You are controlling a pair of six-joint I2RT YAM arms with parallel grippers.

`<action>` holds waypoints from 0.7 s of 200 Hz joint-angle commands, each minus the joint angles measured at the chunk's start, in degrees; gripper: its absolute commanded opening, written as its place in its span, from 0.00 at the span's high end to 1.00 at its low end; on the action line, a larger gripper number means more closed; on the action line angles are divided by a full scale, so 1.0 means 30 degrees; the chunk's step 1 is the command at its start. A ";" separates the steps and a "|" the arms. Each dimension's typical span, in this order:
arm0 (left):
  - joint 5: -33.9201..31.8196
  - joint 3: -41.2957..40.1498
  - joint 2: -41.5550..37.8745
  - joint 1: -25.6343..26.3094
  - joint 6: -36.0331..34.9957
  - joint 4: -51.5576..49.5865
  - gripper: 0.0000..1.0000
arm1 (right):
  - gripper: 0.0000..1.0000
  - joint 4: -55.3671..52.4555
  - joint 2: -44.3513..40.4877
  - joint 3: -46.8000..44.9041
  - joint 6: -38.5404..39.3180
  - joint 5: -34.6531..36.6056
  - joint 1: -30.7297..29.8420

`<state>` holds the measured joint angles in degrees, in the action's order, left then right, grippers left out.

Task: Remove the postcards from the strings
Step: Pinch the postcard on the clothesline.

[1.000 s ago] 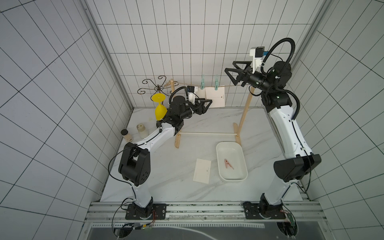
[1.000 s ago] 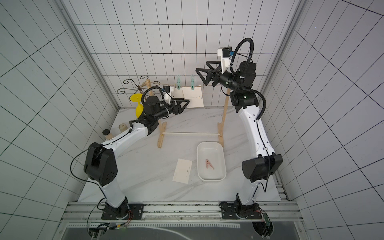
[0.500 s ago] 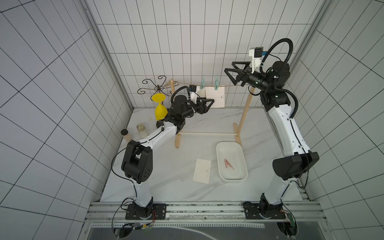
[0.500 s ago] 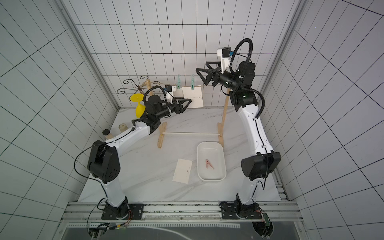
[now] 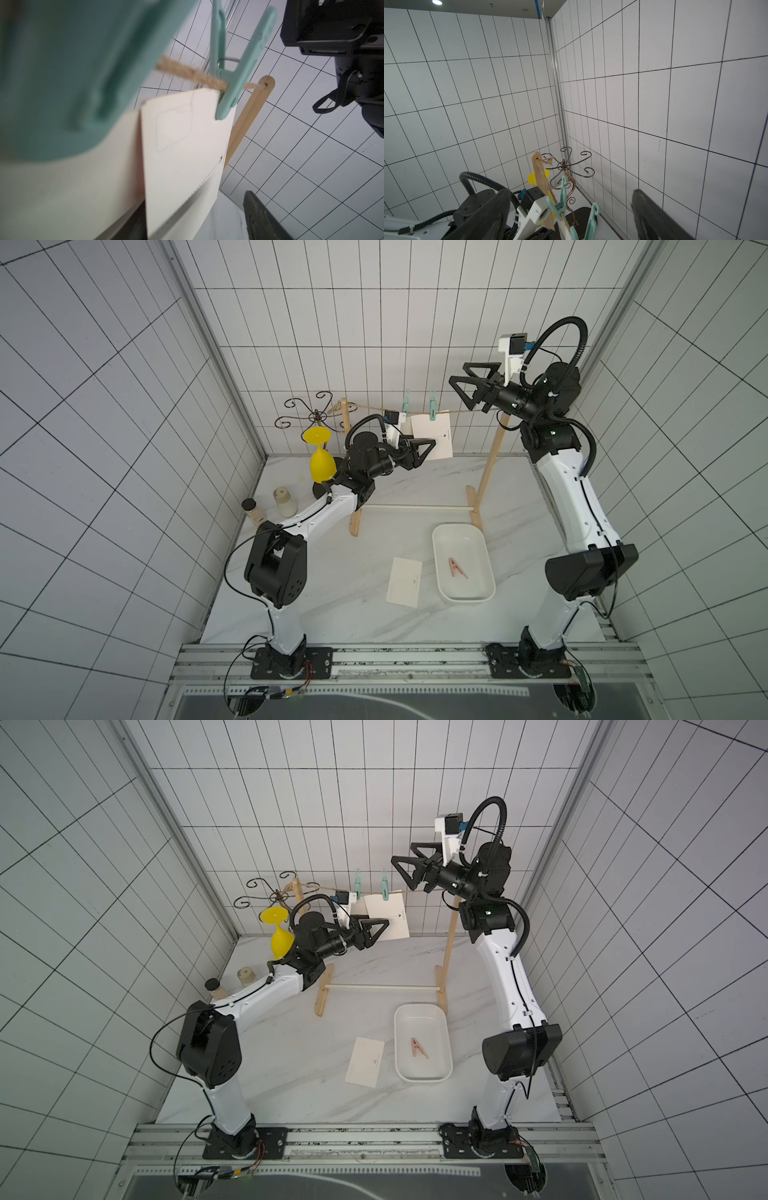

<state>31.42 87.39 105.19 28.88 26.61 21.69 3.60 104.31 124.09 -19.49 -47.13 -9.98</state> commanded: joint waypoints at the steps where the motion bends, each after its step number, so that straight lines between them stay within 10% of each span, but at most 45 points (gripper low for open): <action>1: 0.0220 -0.0215 0.0241 0.0157 0.0378 0.0873 0.37 | 0.08 0.0757 0.0606 0.1311 -0.0466 -0.0460 0.0220; 84: 0.0743 -0.0808 0.0156 0.0137 0.0702 0.1527 0.53 | 0.11 0.1203 0.2256 0.2478 -0.1545 -0.0723 0.0082; 140: 0.1225 -0.1007 0.0123 0.0042 0.1101 0.2105 0.90 | 0.11 0.0588 0.2837 0.2659 -0.0943 -0.0665 -0.0270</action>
<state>33.61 84.84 105.19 29.15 28.93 25.74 5.13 111.79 127.24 -23.07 -48.14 -10.15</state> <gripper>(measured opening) 0.160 0.890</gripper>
